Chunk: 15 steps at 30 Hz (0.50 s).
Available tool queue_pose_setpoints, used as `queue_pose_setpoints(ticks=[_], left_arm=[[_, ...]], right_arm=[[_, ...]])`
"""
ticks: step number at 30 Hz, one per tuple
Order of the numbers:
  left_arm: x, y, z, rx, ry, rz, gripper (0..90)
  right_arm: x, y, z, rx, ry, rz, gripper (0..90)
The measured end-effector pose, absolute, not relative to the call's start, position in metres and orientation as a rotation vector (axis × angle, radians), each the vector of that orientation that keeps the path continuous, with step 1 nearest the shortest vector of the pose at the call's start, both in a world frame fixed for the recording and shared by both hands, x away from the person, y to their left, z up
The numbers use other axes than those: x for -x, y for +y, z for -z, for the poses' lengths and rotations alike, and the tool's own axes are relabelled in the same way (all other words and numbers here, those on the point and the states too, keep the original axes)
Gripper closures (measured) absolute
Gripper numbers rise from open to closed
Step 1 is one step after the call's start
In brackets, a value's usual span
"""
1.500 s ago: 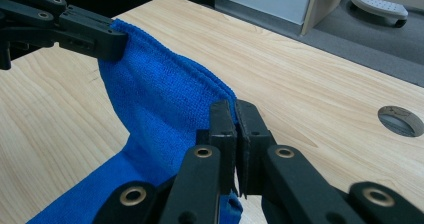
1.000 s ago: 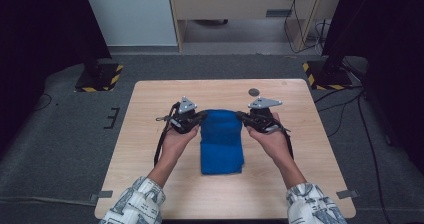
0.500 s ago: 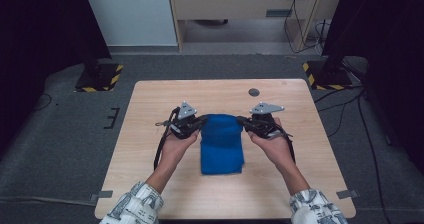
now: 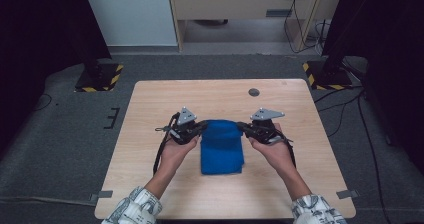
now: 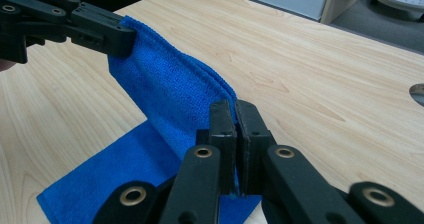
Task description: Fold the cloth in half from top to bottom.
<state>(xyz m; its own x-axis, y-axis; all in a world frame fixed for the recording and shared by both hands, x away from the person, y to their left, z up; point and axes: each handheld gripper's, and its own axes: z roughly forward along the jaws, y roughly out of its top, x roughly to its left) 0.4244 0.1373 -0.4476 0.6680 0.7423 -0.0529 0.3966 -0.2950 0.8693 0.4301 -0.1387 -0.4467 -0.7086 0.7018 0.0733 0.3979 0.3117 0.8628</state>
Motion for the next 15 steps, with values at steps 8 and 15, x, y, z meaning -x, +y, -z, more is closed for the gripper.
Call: queue_pose_setpoints(ticks=[8,15], left_arm=[[-0.415,0.138,0.462,-1.936,0.894,-0.426,86.3],[-0.410,0.140,0.470,-1.941,0.901,-0.411,86.2]], right_arm=[[-0.420,-0.141,0.457,-0.985,2.289,-1.358,87.5],[-0.415,-0.140,0.466,-0.981,2.311,-1.354,87.4]])
